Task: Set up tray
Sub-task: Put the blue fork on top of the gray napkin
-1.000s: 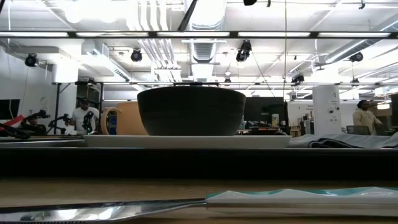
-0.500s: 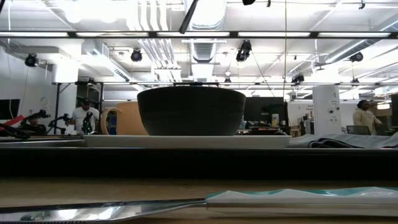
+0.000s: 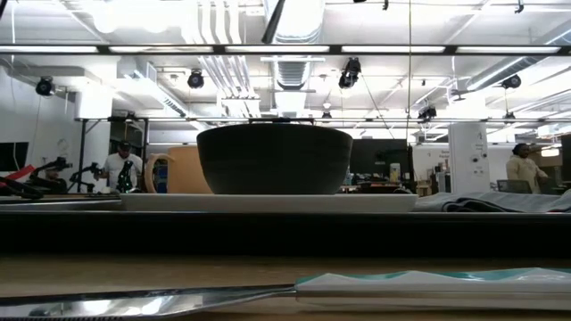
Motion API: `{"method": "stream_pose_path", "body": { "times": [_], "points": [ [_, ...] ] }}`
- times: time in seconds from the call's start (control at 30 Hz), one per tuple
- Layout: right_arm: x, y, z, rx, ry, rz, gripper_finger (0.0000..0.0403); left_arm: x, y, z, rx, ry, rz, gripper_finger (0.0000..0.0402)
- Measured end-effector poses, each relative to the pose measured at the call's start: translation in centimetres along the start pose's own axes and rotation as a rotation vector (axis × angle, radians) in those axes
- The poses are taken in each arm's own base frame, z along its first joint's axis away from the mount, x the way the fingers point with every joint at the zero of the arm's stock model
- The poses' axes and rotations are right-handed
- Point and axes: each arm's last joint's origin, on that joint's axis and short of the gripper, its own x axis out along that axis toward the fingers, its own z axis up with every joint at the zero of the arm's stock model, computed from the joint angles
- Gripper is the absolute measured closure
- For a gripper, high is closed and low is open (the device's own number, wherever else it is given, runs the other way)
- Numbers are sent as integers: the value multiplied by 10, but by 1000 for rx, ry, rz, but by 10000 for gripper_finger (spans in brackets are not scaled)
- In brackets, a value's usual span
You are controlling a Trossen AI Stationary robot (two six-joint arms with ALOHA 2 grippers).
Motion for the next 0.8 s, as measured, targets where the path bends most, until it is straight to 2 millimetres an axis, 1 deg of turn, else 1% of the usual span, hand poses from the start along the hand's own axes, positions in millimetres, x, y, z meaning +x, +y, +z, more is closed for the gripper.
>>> {"method": "stream_pose_path", "body": {
  "times": [0.13, 0.2, 0.3, 0.37, 0.5, 0.8],
  "points": [
    [0, -1, -1, 44, 4, -4, 300, 0, 0, 0, -28, 0, -2, 389],
    [-1, -2, -5, 69, 39, -4, 307, 0, 0, 0, -20, 1, -6, 390],
    [-7, -5, -5, 34, 127, 34, 319, 0, -3, -2, 37, 7, -39, 390],
    [-11, -7, -2, 27, 137, 15, 326, 0, -4, -3, 45, 9, -54, 390],
    [-12, -7, -1, 5, 146, 53, 338, -1, -5, -1, 40, 16, -138, 390],
    [-12, -8, -7, -9, 175, 37, 355, -1, -3, 8, 14, 4, -125, 390]
  ]
}}
